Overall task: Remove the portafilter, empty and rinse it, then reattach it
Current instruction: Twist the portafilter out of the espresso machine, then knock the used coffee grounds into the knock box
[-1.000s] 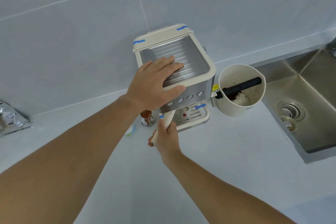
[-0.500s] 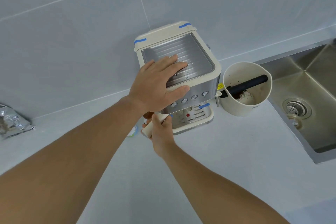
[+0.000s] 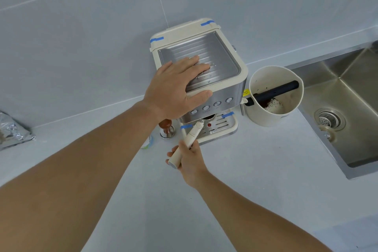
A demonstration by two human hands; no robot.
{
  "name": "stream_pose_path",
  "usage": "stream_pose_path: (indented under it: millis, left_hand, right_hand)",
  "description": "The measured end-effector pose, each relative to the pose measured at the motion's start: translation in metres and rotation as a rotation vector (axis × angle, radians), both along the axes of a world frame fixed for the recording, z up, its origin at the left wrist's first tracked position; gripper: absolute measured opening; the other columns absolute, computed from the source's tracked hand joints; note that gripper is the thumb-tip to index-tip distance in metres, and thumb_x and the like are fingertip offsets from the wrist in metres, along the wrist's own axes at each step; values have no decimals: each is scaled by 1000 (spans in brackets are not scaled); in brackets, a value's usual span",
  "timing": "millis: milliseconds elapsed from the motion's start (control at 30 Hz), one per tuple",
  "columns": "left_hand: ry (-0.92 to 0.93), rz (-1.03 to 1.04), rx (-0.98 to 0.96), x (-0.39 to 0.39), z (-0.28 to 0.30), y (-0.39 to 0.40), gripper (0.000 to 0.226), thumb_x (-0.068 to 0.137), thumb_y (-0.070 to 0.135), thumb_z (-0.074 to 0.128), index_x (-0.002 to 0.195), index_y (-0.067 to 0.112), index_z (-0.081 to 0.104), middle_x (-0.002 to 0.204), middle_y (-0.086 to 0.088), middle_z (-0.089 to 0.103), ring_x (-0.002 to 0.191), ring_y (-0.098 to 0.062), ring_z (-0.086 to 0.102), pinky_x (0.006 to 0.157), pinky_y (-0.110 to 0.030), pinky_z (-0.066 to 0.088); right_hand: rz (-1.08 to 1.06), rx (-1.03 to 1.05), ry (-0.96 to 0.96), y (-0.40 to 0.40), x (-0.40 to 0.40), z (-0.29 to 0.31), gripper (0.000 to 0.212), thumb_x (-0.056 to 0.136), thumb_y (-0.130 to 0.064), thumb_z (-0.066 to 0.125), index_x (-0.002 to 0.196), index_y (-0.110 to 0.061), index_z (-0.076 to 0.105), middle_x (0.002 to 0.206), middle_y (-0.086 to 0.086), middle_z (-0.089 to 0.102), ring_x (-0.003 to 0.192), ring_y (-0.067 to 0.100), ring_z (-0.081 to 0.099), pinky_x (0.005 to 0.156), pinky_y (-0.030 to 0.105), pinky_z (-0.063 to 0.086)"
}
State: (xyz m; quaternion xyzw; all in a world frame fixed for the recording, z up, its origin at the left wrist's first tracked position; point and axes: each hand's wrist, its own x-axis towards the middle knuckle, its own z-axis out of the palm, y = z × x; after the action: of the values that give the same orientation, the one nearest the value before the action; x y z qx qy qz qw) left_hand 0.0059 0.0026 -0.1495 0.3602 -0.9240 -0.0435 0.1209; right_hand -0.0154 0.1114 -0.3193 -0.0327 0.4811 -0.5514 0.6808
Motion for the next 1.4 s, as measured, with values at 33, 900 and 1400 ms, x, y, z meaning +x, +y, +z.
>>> stream_pose_path:
  millis: [33, 900, 1400]
  left_hand:
    - [-1, -1, 1, 0, 0, 0, 64, 87, 63, 40, 144, 35, 38, 156, 3, 36, 143, -18, 29, 117, -45, 14]
    - [-16, 72, 71, -36, 15, 14, 55, 93, 58, 37, 138, 27, 43, 152, -5, 40, 139, -23, 35, 114, -48, 21]
    - [-31, 175, 21, -93, 13, 19, 61, 92, 63, 34, 137, 23, 42, 133, 1, 52, 120, -21, 48, 106, -46, 32]
  right_hand:
    - [14, 6, 3, 5, -2, -1, 16, 100, -17, 51, 116, -17, 48, 89, 13, 56, 79, 25, 65, 83, 54, 58]
    - [349, -35, 131, 124, -156, 20, 15, 97, -18, 58, 105, -7, 52, 77, 10, 65, 59, 24, 60, 55, 38, 54]
    - [323, -149, 113, 134, -251, 52, 30, 83, -19, 67, 106, -7, 54, 73, 13, 60, 54, 24, 54, 49, 33, 46]
